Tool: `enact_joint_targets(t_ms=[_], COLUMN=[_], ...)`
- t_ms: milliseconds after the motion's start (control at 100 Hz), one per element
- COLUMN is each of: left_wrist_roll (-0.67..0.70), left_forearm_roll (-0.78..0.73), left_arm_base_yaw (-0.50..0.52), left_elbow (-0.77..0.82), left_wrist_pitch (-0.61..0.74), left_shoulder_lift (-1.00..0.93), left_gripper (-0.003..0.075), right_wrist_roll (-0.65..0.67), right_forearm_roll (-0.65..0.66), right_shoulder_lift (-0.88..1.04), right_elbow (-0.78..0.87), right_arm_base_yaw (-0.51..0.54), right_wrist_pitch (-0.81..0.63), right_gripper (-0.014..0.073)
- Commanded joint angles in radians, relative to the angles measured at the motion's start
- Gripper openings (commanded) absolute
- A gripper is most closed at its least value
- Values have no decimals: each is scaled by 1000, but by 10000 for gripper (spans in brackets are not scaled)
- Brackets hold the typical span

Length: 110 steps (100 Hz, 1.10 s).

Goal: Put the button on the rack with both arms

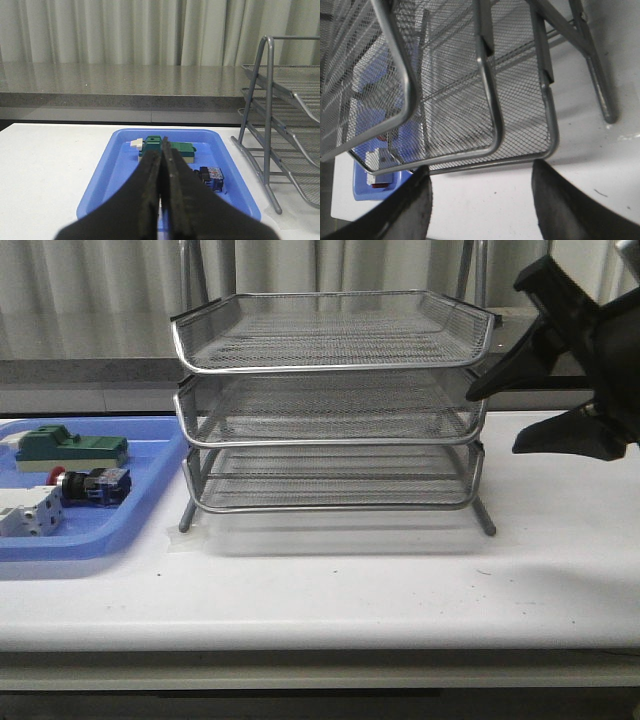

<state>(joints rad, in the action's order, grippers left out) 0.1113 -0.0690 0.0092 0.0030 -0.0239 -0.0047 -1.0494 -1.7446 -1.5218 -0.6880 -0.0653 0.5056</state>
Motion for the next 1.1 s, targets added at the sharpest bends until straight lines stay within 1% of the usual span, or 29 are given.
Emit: enact_joint_targets(t_ms=[0,210,380,440,510,700,860,980,1090], left_wrist_roll=[10,10,10,10,10,10,10,10,10], left_forearm_roll=[4,4,4,4,4,4,4,4,4], left_arm_base_yaw=[1,1,1,1,1,1,1,1,1], left_elbow=[42,42,42,42,42,42,42,42,42], left_wrist_pitch=[88,88,88,88,88,88,88,88,88], left_shoulder_lift=[-30,-30,-30,-30,-30,-30,-30,-30,-30], left_gripper=[-20,-20,-20,-20,-20,-20,-20,-20,-20], right_wrist_roll=[-79,-86,-87,-88,-89,-96,-96,-96,-96], right_forearm_roll=[-112,-126,-126,-126,-130,-130,-129,-106,-96], right_shoulder_lift=[-25,-133,-179,-189,-198,-210,-210,-210,-209], right_elbow=[-47,-110,-150,-159,-162,-162,-161,-155,-134], right_arm_base_yaw=[2,2,2,2,2,2,2,2,2], right_wrist_pitch=[98,160,180,187,190,185,185,186,211], right_gripper=[451,451,451,436,387,188,61,4,0])
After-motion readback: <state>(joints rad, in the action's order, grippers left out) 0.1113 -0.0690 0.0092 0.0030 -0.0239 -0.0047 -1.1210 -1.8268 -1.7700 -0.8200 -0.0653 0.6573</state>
